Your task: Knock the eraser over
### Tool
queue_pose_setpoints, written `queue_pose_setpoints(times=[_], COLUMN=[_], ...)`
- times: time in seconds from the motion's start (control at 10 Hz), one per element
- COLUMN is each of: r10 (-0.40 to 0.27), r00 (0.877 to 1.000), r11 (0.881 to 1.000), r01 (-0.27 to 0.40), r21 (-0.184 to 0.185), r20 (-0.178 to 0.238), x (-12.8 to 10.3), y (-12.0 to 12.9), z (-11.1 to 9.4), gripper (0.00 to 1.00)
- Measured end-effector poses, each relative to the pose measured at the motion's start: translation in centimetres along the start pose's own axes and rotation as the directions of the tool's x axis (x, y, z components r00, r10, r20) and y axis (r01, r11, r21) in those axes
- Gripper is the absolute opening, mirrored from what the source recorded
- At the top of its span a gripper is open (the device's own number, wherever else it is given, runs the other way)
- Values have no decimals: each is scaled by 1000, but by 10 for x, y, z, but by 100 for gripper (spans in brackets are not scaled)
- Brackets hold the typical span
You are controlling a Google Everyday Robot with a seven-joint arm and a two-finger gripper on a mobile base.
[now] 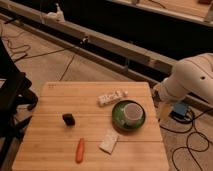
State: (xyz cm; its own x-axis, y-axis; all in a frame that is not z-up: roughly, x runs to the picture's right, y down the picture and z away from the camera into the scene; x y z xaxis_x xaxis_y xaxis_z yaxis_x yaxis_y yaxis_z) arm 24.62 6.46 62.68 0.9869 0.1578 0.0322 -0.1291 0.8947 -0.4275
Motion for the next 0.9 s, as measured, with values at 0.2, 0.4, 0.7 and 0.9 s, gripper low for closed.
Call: queue_pose_setpoints(times=[0.2, 0.4, 0.7, 0.9], r10=[0, 0, 0, 0], r00=[1000, 1000, 1000, 1000], r11=[1000, 1000, 1000, 1000], r01=[0, 0, 0, 0], r21=[0, 0, 0, 0], r20=[0, 0, 0, 0], x=[0, 0, 0, 0], y=[0, 0, 0, 0], z=[0, 0, 0, 0], gripper=[80, 80, 76, 56])
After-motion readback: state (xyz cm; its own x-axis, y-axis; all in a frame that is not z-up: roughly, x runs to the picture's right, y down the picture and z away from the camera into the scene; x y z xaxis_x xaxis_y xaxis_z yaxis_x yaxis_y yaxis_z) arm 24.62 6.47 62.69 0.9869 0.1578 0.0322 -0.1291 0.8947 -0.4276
